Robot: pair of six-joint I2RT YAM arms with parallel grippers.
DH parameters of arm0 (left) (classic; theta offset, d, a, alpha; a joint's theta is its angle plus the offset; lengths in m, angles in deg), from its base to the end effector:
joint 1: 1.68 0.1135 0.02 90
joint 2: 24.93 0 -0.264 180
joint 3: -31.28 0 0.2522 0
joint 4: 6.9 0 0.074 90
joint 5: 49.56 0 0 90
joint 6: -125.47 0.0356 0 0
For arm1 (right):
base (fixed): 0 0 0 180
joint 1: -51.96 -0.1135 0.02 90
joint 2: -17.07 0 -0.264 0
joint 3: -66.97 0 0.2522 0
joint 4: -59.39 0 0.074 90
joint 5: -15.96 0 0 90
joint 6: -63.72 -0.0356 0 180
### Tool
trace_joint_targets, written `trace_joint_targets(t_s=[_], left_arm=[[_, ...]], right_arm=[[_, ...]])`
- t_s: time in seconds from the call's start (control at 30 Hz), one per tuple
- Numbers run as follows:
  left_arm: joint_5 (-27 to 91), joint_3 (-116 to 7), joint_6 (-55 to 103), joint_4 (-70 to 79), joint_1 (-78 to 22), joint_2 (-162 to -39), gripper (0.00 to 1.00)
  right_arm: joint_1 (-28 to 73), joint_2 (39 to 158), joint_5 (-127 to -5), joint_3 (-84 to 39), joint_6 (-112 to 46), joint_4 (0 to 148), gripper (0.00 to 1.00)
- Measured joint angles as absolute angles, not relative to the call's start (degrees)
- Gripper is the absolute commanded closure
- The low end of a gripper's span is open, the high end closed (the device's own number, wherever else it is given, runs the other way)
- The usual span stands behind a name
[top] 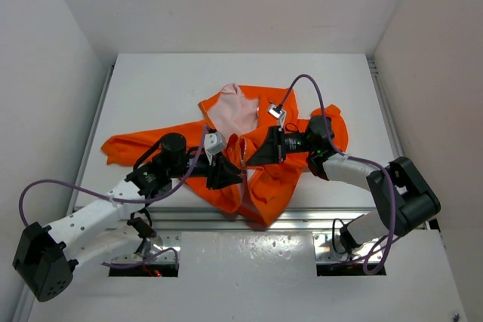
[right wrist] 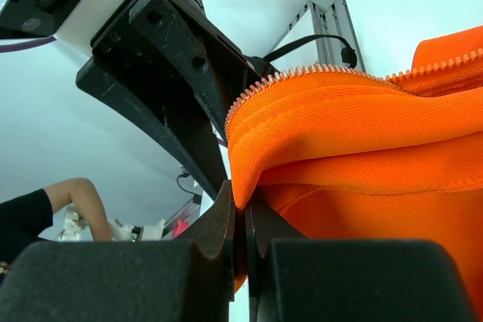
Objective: Zip up the jacket
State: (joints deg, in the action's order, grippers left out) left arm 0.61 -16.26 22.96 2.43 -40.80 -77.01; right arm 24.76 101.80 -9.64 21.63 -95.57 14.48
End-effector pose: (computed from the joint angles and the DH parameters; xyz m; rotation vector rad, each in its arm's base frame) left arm 0.1466 -0.1486 0.2775 0.9458 1.6961 -1.2464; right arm 0.2340 0.1564 0.2249 -0.4709 1.9323 2.0281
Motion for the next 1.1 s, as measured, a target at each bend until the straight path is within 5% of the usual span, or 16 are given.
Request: trace_joint_targets(t_s=[0.73,1.1], left_arm=[[4.3,-14.9,21.4,0.1,-41.5,-78.6,0.58],[3.4,-13.6,19.9,-3.4,-41.5,-77.4,0.99]], right_arm=[[24.7,101.8,-9.7,21.6,-96.4,13.1,1.0],[24.4,101.8,-9.5,21.6,-96.3,12.8,1.0]])
